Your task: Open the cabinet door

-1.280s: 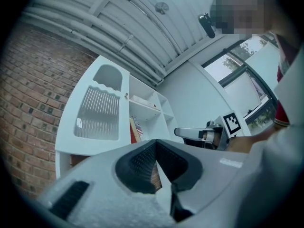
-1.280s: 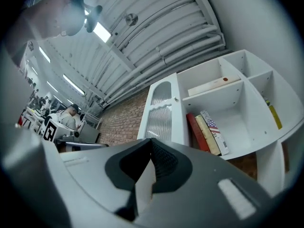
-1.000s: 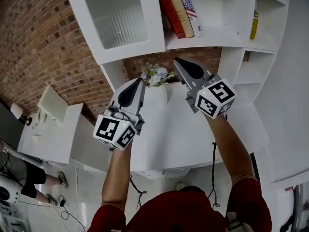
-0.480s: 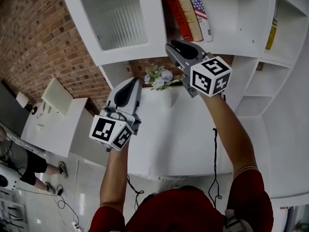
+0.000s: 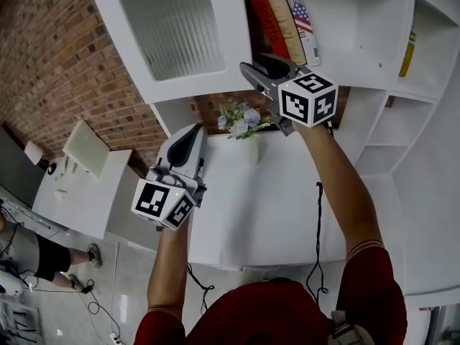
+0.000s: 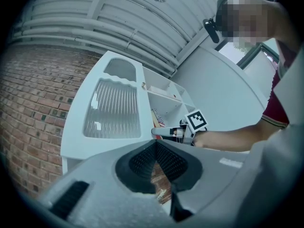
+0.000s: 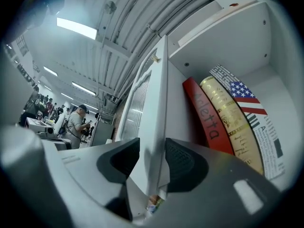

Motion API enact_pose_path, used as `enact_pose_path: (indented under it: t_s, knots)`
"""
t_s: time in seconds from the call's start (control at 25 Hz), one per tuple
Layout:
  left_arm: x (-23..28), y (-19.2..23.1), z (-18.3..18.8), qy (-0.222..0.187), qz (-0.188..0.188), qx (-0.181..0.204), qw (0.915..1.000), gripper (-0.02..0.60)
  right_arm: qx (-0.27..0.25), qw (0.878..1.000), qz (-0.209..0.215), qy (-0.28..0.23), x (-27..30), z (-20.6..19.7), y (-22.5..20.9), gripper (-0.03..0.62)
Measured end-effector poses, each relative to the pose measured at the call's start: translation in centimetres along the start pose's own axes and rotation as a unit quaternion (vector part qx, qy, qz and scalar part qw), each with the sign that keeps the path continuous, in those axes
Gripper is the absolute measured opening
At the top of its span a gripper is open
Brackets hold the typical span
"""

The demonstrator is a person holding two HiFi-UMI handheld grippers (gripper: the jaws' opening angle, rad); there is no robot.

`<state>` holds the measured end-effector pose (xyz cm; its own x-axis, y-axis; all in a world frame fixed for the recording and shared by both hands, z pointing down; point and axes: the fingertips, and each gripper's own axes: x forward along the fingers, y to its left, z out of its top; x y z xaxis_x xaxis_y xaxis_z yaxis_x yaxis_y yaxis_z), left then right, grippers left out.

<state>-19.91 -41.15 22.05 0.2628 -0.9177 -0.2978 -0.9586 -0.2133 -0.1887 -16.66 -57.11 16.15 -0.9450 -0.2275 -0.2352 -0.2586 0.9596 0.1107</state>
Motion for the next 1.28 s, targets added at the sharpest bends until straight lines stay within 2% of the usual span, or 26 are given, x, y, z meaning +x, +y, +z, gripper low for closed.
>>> enact_pose_path:
  t_s: [0.16,0.36,0.6,0.88,1.28]
  knots:
    - [-0.5,0.4,0.3,-0.003,0.002,0.003,1.0,-0.002,0.002,1.0,-0.008,0.002,0.2,0.0,-0.2,0.161]
    - [-1.2,0.6,0.5,-0.006,0.003,0.002,1.0,-0.002,0.005,1.0,-0.025,-0.001,-0.2,-0.1,-0.1,0.128]
    - [-1.9,0.3,0.3,-0.005,0.0,-0.002,1.0,-0.002,0.009,1.0,-0.014,-0.004,-1.3,0.3,1.1,0.098]
    - [-3.5,0.4,0.6,-0.014,0.002,-0.006,0.9999,-0.002,0.006,1.0,0.015,-0.024,-3.3,1.1,4.3,0.086]
    - [-7.4,1.3,1.9,-0.026,0.02,-0.009,0.9994,-0.002,0.021,0.996,0.041,-0.072,-5.9,2.7,11.1,0.077]
